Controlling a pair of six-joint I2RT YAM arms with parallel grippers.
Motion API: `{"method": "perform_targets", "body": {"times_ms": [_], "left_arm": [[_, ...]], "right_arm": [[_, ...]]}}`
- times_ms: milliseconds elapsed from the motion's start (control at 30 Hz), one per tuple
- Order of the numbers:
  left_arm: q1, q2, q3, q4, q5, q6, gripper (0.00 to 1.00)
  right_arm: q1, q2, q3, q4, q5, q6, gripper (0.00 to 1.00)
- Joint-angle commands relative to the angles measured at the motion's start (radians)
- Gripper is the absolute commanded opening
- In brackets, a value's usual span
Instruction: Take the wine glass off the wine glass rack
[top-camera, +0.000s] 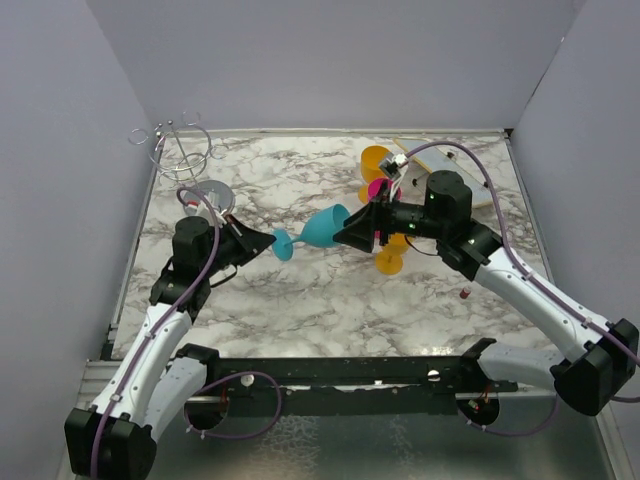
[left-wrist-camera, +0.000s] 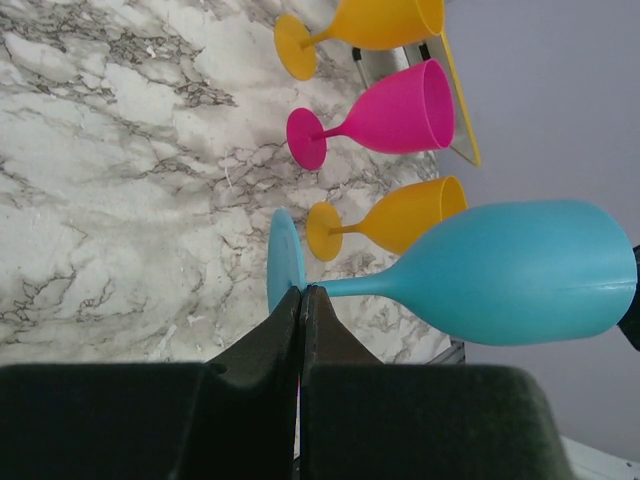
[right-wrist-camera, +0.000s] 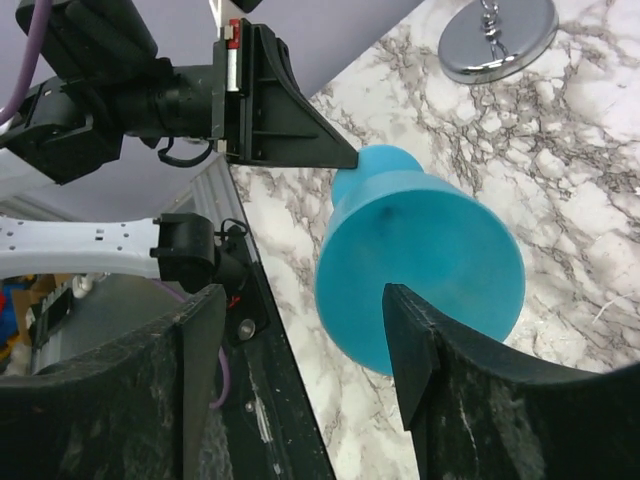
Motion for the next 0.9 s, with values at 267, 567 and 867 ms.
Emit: {"method": "perform_targets", "body": {"times_ms": [267, 567, 867], "left_arm": [[0.001, -0.026, -0.052, 0.057, 0.058, -0.046, 0.0], [0.002, -0.032, -0.02, 0.037, 0.072, -0.02, 0.0], [0.002, -0.08, 0.07, -0.056, 0.016, 0.101, 0.98]], "right_arm": [[0.005, 0.116, -0.032, 0.121, -0.089, 0.107, 0.4], [0.008, 0.144, -0.046, 0.164, -0.116, 0.128, 0.17], [0.007, 0.043, 0.02, -0.021, -0.025, -0.024, 0.01]]}}
